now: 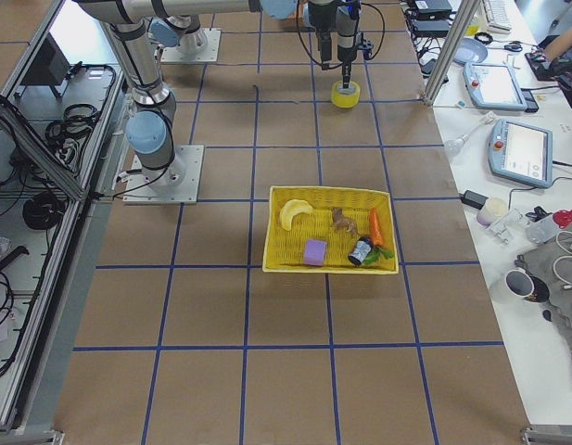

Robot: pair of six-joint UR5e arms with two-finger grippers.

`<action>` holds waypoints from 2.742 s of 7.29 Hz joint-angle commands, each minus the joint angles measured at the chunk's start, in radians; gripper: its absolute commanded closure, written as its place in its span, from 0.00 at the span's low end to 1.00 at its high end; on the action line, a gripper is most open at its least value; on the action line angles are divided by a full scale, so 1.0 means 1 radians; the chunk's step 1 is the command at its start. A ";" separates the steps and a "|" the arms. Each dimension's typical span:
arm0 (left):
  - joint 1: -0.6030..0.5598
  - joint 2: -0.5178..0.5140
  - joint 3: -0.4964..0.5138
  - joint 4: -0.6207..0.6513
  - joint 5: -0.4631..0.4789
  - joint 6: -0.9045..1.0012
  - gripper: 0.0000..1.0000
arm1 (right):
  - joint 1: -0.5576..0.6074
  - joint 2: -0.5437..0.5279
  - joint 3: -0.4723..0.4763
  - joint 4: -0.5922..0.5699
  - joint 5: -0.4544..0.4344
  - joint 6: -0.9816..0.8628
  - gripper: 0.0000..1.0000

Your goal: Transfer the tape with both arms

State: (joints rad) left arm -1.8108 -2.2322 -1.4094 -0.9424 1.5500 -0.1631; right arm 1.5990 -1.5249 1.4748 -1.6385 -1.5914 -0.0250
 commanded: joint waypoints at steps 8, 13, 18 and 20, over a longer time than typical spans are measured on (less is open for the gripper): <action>0.825 0.223 -0.055 -0.254 -0.007 0.920 1.00 | -0.001 -0.001 -0.001 0.002 0.002 -0.003 0.00; 0.906 0.162 -0.264 0.007 -0.034 0.984 0.93 | -0.001 -0.004 -0.001 0.002 0.002 -0.003 0.00; 0.805 0.334 -0.234 -0.026 -0.032 0.955 0.00 | -0.001 -0.003 -0.002 0.002 0.005 -0.004 0.00; 0.724 0.469 -0.169 -0.232 -0.065 0.840 0.00 | -0.001 -0.001 -0.002 0.002 0.005 -0.004 0.00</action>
State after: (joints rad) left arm -1.0366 -1.8459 -1.6115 -1.0620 1.5116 0.7415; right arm 1.5985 -1.5270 1.4726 -1.6377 -1.5861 -0.0291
